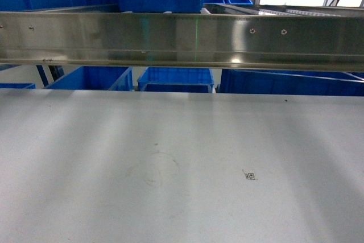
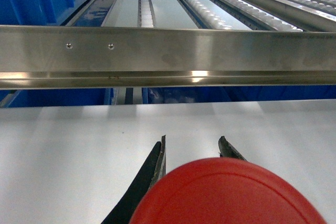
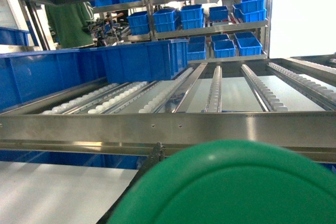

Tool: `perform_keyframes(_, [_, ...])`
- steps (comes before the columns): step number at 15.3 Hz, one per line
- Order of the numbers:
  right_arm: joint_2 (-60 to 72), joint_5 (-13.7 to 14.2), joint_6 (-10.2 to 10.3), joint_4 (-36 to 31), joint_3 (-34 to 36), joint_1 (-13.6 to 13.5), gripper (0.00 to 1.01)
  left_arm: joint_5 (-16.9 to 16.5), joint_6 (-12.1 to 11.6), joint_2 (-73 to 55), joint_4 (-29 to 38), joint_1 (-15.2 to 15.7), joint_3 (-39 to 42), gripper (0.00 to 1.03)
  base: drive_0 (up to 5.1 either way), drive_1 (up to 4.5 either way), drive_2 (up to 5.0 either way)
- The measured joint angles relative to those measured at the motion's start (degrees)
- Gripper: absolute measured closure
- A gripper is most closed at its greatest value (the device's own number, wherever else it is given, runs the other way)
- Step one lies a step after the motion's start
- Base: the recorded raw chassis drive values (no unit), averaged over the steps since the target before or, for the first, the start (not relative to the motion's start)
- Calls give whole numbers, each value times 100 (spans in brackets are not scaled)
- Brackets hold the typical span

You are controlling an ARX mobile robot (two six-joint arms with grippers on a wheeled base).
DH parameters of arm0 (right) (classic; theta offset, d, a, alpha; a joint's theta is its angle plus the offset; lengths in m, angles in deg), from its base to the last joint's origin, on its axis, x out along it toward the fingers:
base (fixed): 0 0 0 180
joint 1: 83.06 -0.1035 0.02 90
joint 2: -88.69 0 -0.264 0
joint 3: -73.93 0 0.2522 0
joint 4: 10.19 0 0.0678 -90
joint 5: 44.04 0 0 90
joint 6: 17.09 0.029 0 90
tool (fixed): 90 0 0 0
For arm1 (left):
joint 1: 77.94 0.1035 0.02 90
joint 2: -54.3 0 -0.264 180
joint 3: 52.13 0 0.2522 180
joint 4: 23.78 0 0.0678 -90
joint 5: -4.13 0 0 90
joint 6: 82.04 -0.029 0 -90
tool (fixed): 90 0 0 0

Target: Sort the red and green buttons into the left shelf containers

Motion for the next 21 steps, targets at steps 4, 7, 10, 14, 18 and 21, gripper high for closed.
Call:
perform_keyframes(4, [0,0,15,0,0,0,75,7,-17,-20,-2,7,7,77,0,0,0])
perform_keyframes(7, [0,0,17,-2,0,0,75,7,-17,-20,-7,7,9,77,-158,121,45])
perform_keyframes(10, [0,17,20,-4,0,0,75,7,-20,-31,-7,-2,9,77,-465,302,241])
perform_keyframes(14, [7,13,20,0,0,0,75,9,-20,-28,-2,7,9,77,-494,247,247])
perform_keyframes(18, [7,13,20,7,0,0,75,9,-20,-28,17,7,9,77,-497,244,244])
perform_keyframes(21, [7,13,20,26,-2,0,75,11,-20,-28,-2,9,9,77,-502,239,239])
